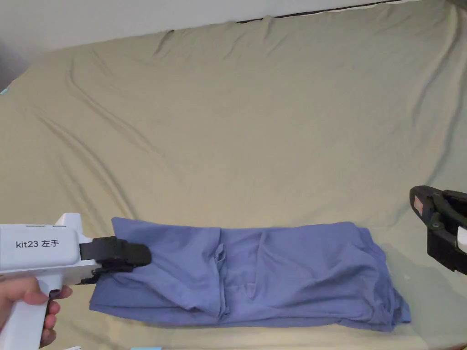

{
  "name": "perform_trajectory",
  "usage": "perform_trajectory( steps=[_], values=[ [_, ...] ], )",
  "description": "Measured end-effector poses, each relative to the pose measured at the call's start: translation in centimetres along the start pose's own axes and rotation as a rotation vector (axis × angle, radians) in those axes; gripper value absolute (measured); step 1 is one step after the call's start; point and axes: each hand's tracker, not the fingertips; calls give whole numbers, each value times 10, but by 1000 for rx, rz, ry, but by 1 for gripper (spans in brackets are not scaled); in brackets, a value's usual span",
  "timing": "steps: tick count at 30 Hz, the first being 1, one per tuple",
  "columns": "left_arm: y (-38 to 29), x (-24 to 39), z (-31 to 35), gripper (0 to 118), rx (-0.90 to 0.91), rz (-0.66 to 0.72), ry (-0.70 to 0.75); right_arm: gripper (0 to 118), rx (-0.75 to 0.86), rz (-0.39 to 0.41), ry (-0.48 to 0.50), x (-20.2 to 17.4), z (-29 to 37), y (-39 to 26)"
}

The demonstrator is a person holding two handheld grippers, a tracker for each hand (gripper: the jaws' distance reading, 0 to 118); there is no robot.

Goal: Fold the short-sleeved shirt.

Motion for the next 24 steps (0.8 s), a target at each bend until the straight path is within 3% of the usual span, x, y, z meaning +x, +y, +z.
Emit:
perform_trajectory(
  steps=[5,8,9,13,18,21,24],
  values=[
    [-1,60,21,16,-13,-106,102,0,8,-18,9,5,1,1],
    [-8,126,16,16,-13,-131,91,0,15,-30,13,8,1,2],
    [-12,147,9,16,-16,-205,73,0,19,-32,14,9,2,2],
    [-34,217,-37,16,-61,-299,84,0,35,12,-15,13,-1,3],
    [-52,268,-115,17,-167,-355,100,0,34,-33,-28,32,6,-2],
    [-71,295,-148,28,-181,-424,181,0,33,-38,-40,43,12,-5],
    [-81,311,-171,35,-224,-379,131,0,32,-53,-54,54,16,-8]
  ],
)
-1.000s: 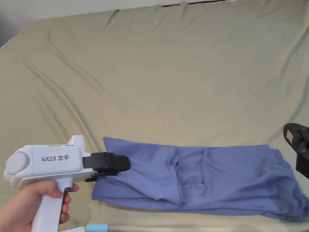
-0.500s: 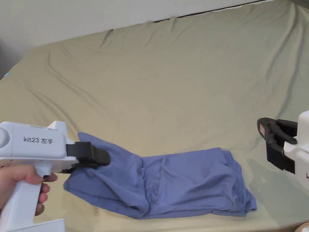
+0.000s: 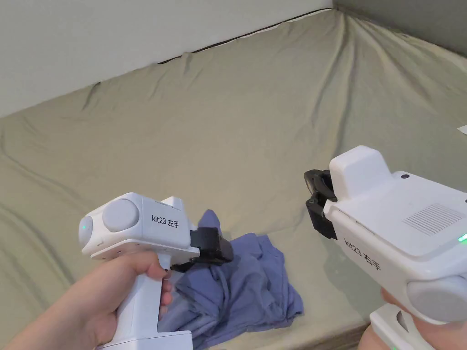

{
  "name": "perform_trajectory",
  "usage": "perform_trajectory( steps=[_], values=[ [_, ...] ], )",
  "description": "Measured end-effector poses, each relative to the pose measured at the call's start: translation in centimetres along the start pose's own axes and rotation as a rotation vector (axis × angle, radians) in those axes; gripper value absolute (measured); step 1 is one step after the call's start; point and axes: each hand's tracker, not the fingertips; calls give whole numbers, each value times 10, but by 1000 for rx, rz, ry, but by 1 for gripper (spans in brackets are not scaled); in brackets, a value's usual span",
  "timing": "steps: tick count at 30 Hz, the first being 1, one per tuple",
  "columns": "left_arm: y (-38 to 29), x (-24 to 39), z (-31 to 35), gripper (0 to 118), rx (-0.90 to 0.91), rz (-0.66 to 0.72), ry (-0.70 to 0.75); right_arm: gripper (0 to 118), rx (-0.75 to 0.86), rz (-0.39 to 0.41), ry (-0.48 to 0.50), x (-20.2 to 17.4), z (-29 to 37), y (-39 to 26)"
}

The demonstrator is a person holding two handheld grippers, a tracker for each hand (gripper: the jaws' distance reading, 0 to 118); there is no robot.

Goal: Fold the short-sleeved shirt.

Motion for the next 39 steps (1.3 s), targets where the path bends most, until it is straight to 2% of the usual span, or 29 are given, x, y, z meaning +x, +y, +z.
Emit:
perform_trajectory(
  steps=[1,3,4,6,7,8,9,10,11,12,15,19,22,25,26,28,32,36,39],
  values=[
    [-2,8,1,43,9,-4,-48,0,-2,-7,-1,4,0,-1],
    [-11,26,14,68,41,-42,-193,0,-4,-33,-9,11,0,-3],
    [-11,30,21,75,44,-46,-242,0,-1,-46,-10,13,1,-4],
    [-12,33,40,78,87,-36,-269,0,2,-76,-9,18,2,-5],
    [-8,19,43,77,112,-51,-260,0,1,-83,-8,19,3,-5],
    [-9,15,51,65,146,-74,-218,0,0,-87,-9,20,3,-6],
    [-10,11,55,44,173,-100,-160,0,-3,-87,-10,20,2,-6],
    [-11,7,55,17,195,-127,-83,0,-5,-87,-11,19,2,-7],
    [-17,3,51,0,208,-135,19,0,-7,-87,-12,19,1,-7],
    [-20,-3,44,0,201,-134,111,0,-9,-87,-12,19,0,-7],
    [-38,4,13,0,118,-195,184,0,-11,-76,-10,16,-2,-6],
    [-69,34,-21,0,121,-183,106,0,-20,-43,-11,12,-4,-7],
    [-94,57,-54,0,88,-230,153,0,-26,-43,-4,10,-4,-7],
    [-106,67,-66,0,141,-257,153,0,-31,-30,-2,10,-5,-8],
    [-108,69,-66,0,161,-297,176,0,-34,-29,-1,10,-6,-8],
    [-102,62,-65,0,153,-254,150,0,-45,-30,4,9,-8,-10],
    [-97,46,-54,0,182,-181,40,0,-75,-22,27,3,-12,-13],
    [-90,13,-11,0,290,-117,-80,0,-142,9,76,-13,-16,-17],
    [-75,-31,32,0,360,-47,-88,0,-252,-68,163,-32,-31,-22]
  ],
)
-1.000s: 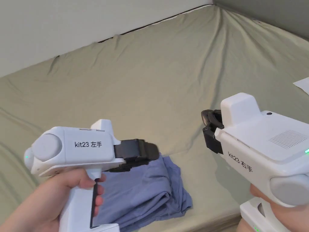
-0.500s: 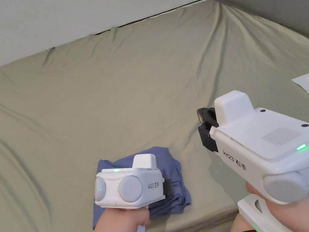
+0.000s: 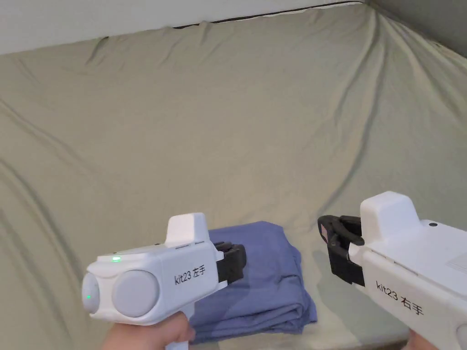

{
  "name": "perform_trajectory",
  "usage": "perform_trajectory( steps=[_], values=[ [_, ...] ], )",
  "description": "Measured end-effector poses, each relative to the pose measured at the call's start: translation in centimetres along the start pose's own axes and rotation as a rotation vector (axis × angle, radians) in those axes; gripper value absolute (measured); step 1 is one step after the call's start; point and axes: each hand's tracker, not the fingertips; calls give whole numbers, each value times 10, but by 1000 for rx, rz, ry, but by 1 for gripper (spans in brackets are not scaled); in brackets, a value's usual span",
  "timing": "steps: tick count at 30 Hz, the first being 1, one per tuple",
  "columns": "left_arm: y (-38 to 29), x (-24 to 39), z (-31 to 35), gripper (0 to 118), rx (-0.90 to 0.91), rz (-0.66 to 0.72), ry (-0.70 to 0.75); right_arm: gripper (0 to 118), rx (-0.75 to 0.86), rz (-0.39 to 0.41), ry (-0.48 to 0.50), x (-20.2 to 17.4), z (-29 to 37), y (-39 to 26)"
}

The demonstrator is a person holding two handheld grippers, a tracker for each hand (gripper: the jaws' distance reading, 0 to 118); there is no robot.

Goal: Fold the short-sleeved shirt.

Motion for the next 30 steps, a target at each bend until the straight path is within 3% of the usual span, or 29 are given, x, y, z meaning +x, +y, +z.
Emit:
perform_trajectory(
  steps=[5,9,11,13,16,17,19,21,22,23,24,25,28,30],
  values=[
    [23,-82,51,0,110,129,-8,0,-162,-85,204,-29,-48,10],
    [15,-141,65,0,34,240,-157,0,-367,-249,500,-24,-104,18],
    [7,-161,70,0,29,280,-186,0,-432,-258,529,-16,-129,14],
    [-4,-181,70,0,0,313,-221,0,-548,-340,576,0,-153,2],
    [-19,-201,64,0,-31,372,-272,0,-592,-380,441,26,-170,-16],
    [-25,-208,61,1,-33,394,-296,0,-610,-425,455,37,-172,-25],
    [-32,-223,53,17,-69,453,-367,0,-595,-524,526,52,-172,-31],
    [-38,-237,37,31,-111,530,-422,0,-592,-465,498,57,-166,-31],
    [-40,-243,31,59,-119,563,-455,0,-591,-457,503,59,-165,-31],
    [-42,-251,21,94,-122,604,-500,0,-596,-455,500,60,-164,-31],
    [-43,-253,10,111,-125,644,-516,0,-597,-453,494,60,-163,-31],
    [-44,-257,2,118,-133,675,-534,0,-596,-447,489,56,-161,-30],
    [-38,-246,-20,118,-124,703,-675,0,-592,-429,483,50,-158,-31],
    [-31,-224,-38,118,-220,648,-625,0,-585,-437,483,41,-154,-30]
  ],
)
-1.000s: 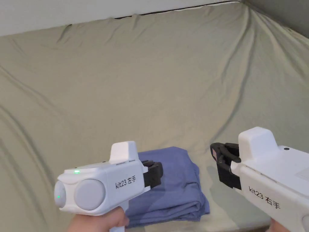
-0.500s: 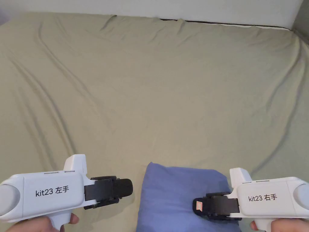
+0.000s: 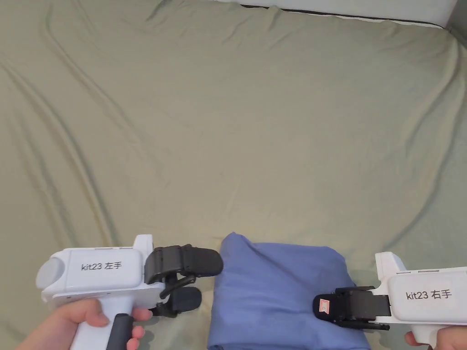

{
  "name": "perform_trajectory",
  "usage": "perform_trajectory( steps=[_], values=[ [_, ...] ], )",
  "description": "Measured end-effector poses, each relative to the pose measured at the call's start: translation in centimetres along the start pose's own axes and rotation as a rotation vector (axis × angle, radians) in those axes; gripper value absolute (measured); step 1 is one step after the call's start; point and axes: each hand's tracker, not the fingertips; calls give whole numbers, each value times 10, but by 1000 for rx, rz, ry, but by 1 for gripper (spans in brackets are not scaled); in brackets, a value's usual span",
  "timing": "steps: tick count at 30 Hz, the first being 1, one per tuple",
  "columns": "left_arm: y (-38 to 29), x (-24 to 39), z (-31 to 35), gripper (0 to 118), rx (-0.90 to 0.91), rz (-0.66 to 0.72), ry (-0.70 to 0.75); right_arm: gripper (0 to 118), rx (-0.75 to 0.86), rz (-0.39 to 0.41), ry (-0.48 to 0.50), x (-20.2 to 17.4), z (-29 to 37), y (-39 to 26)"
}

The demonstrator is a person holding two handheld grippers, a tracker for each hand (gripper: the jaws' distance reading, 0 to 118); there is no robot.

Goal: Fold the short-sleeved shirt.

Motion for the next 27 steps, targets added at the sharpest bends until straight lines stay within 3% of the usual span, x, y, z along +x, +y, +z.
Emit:
perform_trajectory(
  steps=[4,7,8,9,10,12,19,23,27],
  values=[
    [0,12,-45,115,-101,-102,22,0,18,-31,35,10,1,-2],
    [-3,9,-76,79,-113,-92,12,0,30,-47,51,17,2,-4],
    [-2,7,-85,54,-108,-67,0,0,38,-53,59,21,4,-5],
    [-2,0,-94,28,-108,-8,89,0,40,-59,59,22,4,-5],
    [-1,-8,-96,22,-94,-6,140,0,41,-58,52,22,5,-6],
    [3,-4,-89,22,-109,-42,37,0,49,-61,59,22,7,-6],
    [-3,21,-83,22,-135,-143,177,0,150,-11,25,6,21,-13],
    [5,45,-41,22,-165,-257,303,0,251,13,213,-22,44,-25],
    [22,64,36,22,-145,-338,478,0,279,84,238,-54,56,-33]
  ],
)
